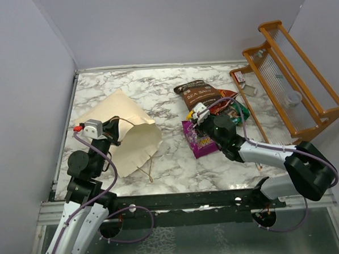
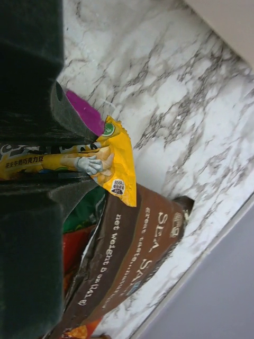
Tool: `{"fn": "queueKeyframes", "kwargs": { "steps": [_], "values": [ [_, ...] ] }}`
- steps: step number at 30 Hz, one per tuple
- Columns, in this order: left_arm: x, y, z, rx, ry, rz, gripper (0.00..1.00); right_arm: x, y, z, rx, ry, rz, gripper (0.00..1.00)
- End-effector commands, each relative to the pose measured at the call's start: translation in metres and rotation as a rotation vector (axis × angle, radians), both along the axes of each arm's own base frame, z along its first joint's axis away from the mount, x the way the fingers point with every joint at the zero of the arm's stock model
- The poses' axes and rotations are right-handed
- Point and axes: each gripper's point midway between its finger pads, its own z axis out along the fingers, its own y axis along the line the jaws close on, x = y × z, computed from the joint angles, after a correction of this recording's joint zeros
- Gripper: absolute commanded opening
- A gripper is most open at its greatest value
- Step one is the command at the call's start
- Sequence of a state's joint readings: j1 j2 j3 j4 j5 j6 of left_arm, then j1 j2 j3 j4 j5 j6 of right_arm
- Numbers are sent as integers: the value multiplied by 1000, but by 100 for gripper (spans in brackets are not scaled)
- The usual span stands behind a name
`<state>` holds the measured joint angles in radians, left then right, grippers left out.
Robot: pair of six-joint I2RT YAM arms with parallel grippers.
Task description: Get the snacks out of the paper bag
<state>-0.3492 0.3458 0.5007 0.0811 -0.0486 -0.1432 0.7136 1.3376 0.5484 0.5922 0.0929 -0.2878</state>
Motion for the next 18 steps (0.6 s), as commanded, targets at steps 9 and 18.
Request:
{"fn": "queueKeyframes", "kwargs": {
  "steps": [9,18],
  "values": [
    [-22,-20,26,0,-107,-143,0,9,-27,-15,-31,44,-113,53],
    [-34,-18,38,-23,-157,-158,0,-57,30,37,61,-116,393,60]
  ]
}}
